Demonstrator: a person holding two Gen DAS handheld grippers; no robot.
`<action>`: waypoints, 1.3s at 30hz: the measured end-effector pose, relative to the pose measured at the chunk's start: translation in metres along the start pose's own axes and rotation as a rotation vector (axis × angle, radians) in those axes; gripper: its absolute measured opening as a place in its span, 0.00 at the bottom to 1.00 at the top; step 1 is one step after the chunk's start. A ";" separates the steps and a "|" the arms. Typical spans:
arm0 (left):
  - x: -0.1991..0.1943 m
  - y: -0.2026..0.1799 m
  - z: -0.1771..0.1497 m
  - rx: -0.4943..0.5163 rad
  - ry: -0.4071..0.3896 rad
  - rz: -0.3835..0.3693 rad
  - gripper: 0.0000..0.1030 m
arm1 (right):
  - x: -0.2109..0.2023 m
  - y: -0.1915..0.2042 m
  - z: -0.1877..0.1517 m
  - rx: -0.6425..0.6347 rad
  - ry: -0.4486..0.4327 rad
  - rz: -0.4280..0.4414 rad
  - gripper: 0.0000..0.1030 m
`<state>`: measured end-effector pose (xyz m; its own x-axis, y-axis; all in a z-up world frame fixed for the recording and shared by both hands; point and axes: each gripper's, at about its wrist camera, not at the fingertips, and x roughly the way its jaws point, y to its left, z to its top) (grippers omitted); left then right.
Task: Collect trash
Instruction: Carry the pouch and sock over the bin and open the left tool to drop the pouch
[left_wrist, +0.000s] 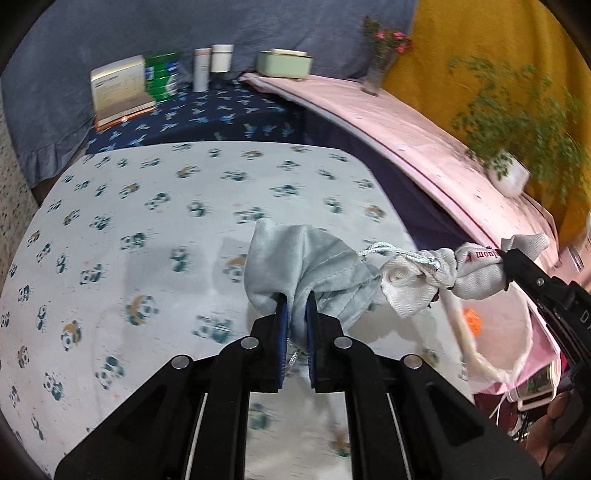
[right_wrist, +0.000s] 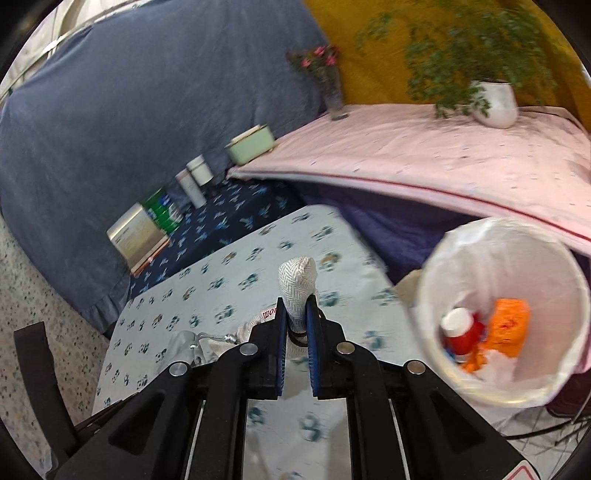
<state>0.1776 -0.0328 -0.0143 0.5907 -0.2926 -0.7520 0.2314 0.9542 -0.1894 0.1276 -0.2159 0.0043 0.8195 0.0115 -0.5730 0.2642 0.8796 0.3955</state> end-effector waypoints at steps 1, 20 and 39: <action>-0.002 -0.012 -0.002 0.018 -0.001 -0.011 0.08 | -0.006 -0.008 0.002 0.008 -0.010 -0.008 0.10; 0.013 -0.184 -0.035 0.272 0.069 -0.158 0.08 | -0.114 -0.172 0.008 0.209 -0.176 -0.211 0.09; 0.066 -0.245 -0.034 0.333 0.128 -0.199 0.24 | -0.116 -0.233 0.010 0.277 -0.185 -0.255 0.10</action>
<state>0.1336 -0.2834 -0.0391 0.4130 -0.4388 -0.7981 0.5816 0.8014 -0.1397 -0.0245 -0.4270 -0.0143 0.7814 -0.2977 -0.5485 0.5760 0.6821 0.4504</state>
